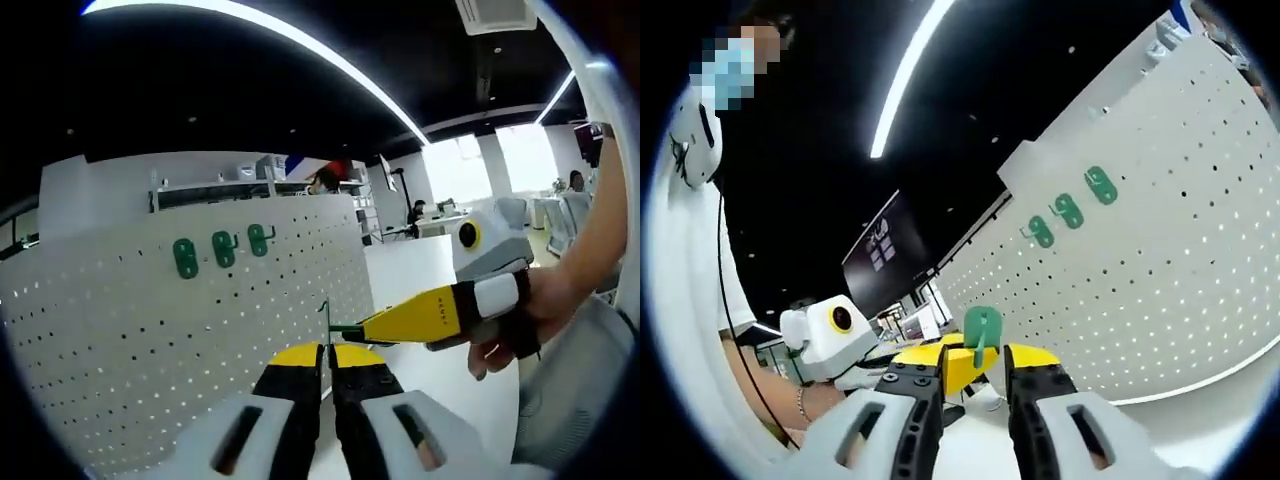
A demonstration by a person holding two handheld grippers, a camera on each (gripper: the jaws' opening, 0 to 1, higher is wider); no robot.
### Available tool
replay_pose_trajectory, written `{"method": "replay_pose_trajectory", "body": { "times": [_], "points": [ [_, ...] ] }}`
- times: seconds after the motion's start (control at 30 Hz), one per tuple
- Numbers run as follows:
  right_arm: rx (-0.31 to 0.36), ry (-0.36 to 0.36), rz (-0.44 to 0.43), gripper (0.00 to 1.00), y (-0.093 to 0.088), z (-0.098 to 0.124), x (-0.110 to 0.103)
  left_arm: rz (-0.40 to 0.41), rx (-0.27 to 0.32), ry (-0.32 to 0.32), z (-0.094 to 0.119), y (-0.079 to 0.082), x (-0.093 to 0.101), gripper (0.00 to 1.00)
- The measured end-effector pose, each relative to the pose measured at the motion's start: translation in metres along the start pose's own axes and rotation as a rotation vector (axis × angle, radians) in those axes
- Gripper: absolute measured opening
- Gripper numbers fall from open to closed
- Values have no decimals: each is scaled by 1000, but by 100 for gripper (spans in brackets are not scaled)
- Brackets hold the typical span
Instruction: Insert the hook assembly into the mounting plate slot until the hook locks in place.
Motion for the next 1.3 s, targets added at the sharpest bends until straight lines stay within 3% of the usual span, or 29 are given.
{"method": "replay_pose_trajectory", "body": {
  "times": [0.17, 0.83, 1.0, 1.07, 1.3],
  "points": [
    [-1, 2, 31, 8, -1, -4, -2, 6, 2, -1, 0, 1, 3, 2],
    [30, -41, -8, 2, 1, -12, 2, 19, -6, 37, 2, 0, 0, 2],
    [46, -61, -43, 2, -1, -13, 2, 30, -12, 44, 2, -1, 0, 2],
    [49, -63, -115, 2, -1, -13, 3, 31, -12, 46, 2, -2, 0, 2],
    [55, -71, -119, 0, -1, -13, 2, 28, -12, 47, 2, -2, -1, 2]
  ]
}}
Point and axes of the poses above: the point that each gripper's makers call its tool centre point, and the gripper's own axes: z roughly backward along the fingers, x roughly to its right, y roughly out of its top, the point moved 6 cm from there along z, roughly backward along the fingers, and after that the axes turned 7 degrees about -z, right-handed, at the moved point
